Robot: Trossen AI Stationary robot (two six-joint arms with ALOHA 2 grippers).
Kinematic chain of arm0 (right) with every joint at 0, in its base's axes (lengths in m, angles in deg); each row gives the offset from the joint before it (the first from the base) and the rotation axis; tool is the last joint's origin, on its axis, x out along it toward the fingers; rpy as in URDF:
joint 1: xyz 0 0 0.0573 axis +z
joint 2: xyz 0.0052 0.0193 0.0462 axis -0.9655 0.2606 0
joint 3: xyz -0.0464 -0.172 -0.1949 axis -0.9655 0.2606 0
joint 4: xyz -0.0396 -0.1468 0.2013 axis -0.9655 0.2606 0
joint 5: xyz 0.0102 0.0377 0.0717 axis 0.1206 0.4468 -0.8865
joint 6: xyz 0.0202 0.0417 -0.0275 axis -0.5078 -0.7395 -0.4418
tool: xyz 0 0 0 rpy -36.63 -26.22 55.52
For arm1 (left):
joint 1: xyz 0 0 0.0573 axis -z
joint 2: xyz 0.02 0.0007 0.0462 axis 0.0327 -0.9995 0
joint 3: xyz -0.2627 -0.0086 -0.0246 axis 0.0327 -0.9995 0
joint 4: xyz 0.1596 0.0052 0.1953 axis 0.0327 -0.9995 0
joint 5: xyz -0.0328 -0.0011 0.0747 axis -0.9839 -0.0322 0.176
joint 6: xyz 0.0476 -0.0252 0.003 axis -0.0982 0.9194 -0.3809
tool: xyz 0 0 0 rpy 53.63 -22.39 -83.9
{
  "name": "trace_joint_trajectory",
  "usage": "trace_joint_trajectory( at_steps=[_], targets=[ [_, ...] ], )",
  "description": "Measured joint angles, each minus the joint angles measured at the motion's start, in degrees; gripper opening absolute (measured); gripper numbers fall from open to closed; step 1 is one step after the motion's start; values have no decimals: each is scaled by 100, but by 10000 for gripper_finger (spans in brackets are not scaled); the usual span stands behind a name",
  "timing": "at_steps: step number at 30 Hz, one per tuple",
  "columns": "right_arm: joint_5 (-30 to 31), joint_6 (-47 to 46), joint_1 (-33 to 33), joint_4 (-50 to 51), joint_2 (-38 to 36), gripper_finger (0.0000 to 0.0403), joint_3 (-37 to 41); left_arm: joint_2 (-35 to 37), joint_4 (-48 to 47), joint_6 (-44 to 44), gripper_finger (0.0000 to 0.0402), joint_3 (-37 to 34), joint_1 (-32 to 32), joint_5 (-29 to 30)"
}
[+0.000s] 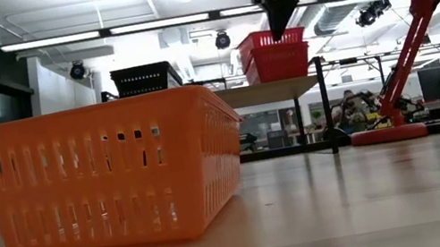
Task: Stack baskets on shelf by color
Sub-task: Stack the red basket on top of the stacked red baskets on the shelf
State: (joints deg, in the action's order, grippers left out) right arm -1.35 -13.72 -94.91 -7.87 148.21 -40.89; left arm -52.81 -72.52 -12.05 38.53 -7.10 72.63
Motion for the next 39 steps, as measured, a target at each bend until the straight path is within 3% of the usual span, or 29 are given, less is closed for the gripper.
trace_joint_trajectory(
  at_steps=[25, 34, 39],
  targets=[
    [-289, -631, 264, 200, -52, 0, -98, 0, 35, -151, 0, 0, -2, 192],
    [-128, -787, 234, 183, -52, 0, -98, 0, 35, -151, 0, 0, -2, 190],
    [-268, -985, 238, 85, -52, 30, -98, 0, 37, -151, 0, 0, -2, 123]
  ],
)
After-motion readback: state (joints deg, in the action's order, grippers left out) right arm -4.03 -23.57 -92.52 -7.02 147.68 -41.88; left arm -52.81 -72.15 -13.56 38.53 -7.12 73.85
